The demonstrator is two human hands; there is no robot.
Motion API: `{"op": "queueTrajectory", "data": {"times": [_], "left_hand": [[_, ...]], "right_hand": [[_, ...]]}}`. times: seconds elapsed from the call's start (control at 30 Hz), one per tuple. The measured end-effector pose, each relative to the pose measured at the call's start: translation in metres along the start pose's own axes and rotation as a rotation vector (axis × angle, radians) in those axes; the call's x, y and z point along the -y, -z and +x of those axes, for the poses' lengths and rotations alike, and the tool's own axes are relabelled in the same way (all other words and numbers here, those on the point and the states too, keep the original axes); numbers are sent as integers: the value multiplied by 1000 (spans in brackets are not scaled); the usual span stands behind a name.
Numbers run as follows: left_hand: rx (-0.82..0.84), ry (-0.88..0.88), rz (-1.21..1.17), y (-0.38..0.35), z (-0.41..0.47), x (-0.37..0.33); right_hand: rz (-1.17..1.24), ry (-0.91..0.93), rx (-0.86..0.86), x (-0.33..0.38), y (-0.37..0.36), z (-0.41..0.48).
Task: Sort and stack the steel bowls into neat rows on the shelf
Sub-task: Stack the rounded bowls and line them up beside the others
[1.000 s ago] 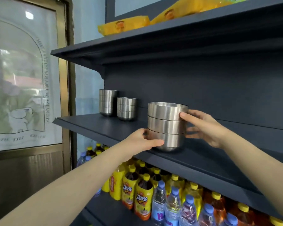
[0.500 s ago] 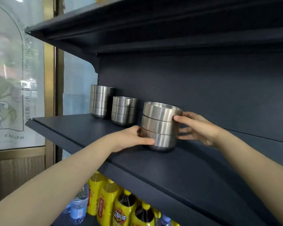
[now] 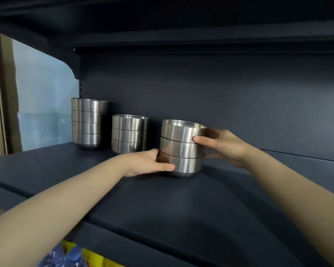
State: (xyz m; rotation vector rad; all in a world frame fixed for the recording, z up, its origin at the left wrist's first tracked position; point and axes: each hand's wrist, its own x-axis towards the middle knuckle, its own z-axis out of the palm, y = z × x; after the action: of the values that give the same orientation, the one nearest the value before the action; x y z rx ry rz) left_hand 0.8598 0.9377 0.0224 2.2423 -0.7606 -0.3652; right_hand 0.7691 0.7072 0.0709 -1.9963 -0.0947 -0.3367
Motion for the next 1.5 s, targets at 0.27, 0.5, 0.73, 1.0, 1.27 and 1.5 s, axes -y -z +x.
{"op": "queueTrajectory", "data": {"times": [0.27, 0.5, 0.73, 1.0, 1.27, 1.5], "left_hand": [[56, -76, 25, 9, 27, 14], [61, -132, -4, 7, 42, 23], [84, -159, 34, 9, 49, 17], [104, -177, 51, 13, 50, 18], [63, -156, 578, 31, -3, -10], [107, -351, 572, 0, -47, -77]], "right_hand": [[-6, -20, -51, 8, -13, 6], [-19, -75, -92, 13, -21, 5], [-31, -125, -153, 15, -25, 8], [-131, -176, -210, 18, -28, 6], [-678, -322, -221, 39, -18, -33], [-1104, -598, -12, 105, 22, -125]]}}
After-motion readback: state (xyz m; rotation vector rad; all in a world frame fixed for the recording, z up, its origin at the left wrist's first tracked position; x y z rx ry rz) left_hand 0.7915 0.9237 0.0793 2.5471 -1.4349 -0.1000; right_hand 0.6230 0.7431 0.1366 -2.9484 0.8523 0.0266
